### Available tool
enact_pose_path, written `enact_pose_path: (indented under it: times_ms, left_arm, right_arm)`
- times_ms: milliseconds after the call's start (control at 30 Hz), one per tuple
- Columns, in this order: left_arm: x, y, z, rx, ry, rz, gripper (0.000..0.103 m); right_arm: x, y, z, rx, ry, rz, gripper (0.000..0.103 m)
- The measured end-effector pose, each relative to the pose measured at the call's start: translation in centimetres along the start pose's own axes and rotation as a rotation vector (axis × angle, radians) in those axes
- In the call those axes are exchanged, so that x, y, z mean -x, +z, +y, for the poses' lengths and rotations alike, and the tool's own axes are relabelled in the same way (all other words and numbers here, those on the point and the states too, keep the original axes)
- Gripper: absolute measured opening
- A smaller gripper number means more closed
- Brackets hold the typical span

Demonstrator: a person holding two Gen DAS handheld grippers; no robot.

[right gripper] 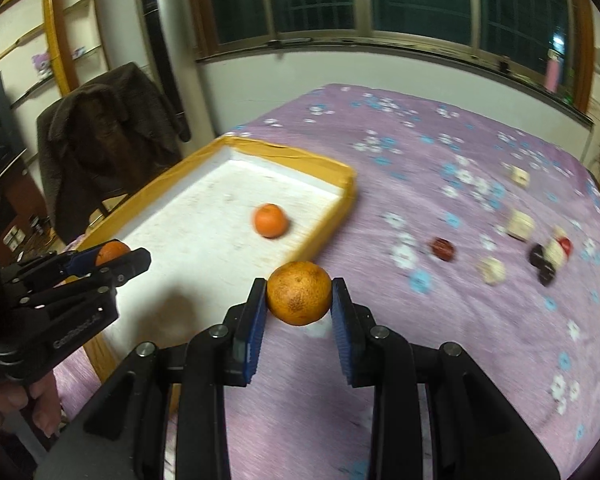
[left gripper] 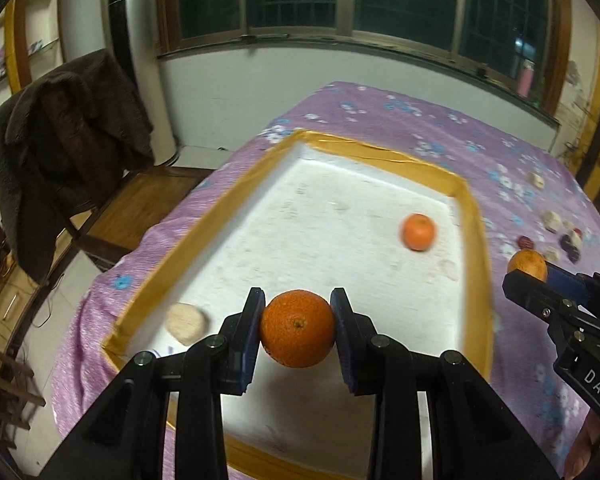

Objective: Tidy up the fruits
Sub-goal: 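Carry the orange in the right tool while the left tool carries its orange to the tray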

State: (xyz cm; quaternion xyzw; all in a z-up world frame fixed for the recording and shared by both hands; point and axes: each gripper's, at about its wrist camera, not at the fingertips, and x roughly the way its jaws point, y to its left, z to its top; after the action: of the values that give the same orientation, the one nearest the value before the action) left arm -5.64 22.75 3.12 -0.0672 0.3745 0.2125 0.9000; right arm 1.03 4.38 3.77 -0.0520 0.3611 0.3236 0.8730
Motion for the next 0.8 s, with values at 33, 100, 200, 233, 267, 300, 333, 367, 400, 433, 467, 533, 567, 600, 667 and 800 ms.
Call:
enact_pose_path:
  times_ms: [33, 100, 200, 233, 267, 300, 333, 367, 400, 433, 467, 533, 567, 600, 667, 800]
  left_arm:
    - [-0.3, 0.0, 0.1, 0.002, 0.005, 0.004, 0.033]
    - [-0.8, 0.0, 0.6, 0.006, 0.015, 0.015, 0.033]
    - [-1.7, -0.1, 0.9, 0.007, 0.020, 0.037, 0.033]
    - [-2.0, -0.2, 0.9, 0.006, 0.018, 0.043, 0.033]
    - [-2.1, -0.3, 0.9, 0.004, 0.018, 0.049, 0.033]
    - [-2.3, -0.4, 0.8, 0.001, 0.017, 0.054, 0.033]
    - [-2.5, -0.5, 0.8, -0.001, 0.017, 0.058, 0.033]
    - [-2.6, -0.6, 0.8, -0.002, 0.017, 0.060, 0.033]
    - [-2.7, -0.6, 0.8, -0.001, 0.016, 0.064, 0.033]
    - [-2.8, -0.7, 0.7, -0.001, 0.015, 0.067, 0.033]
    - [-2.9, -0.7, 0.7, -0.003, 0.016, 0.069, 0.033]
    - [-3.1, -0.8, 0.6, -0.005, 0.016, 0.073, 0.033]
    - [-3.2, -0.8, 0.6, -0.006, 0.017, 0.075, 0.033]
    - [-3.2, -0.9, 0.6, -0.007, 0.020, 0.077, 0.033]
    - [-3.4, -1.0, 0.6, -0.008, 0.023, 0.080, 0.033]
    - [-3.5, -1.3, 0.8, -0.009, 0.031, 0.086, 0.033]
  right_arm:
    - [-0.4, 0.3, 0.6, 0.009, 0.007, 0.001, 0.033]
    - [-1.4, 1.0, 1.6, 0.020, 0.024, 0.004, 0.033]
    - [-3.0, 1.7, 2.8, 0.032, 0.040, 0.017, 0.033]
    - [-3.7, 2.0, 3.2, 0.038, 0.047, 0.026, 0.033]
    - [-4.1, 2.0, 3.5, 0.043, 0.050, 0.033, 0.033]
    - [-4.7, 2.1, 3.8, 0.048, 0.054, 0.041, 0.033]
    - [-5.3, 2.1, 4.0, 0.052, 0.056, 0.051, 0.033]
    - [-5.8, 2.1, 4.2, 0.055, 0.057, 0.062, 0.034]
    - [-6.3, 2.0, 4.2, 0.058, 0.058, 0.071, 0.034]
    - [-6.8, 1.9, 4.4, 0.061, 0.058, 0.082, 0.034]
    - [-7.1, 1.9, 4.4, 0.062, 0.057, 0.087, 0.034]
    - [-7.6, 1.8, 4.5, 0.062, 0.059, 0.098, 0.034]
    - [-7.8, 1.8, 4.5, 0.063, 0.058, 0.102, 0.034]
    - [-8.0, 1.8, 4.5, 0.064, 0.057, 0.105, 0.034]
    - [-8.4, 1.8, 4.5, 0.065, 0.057, 0.112, 0.034]
    - [-9.0, 1.9, 4.7, 0.071, 0.054, 0.123, 0.034]
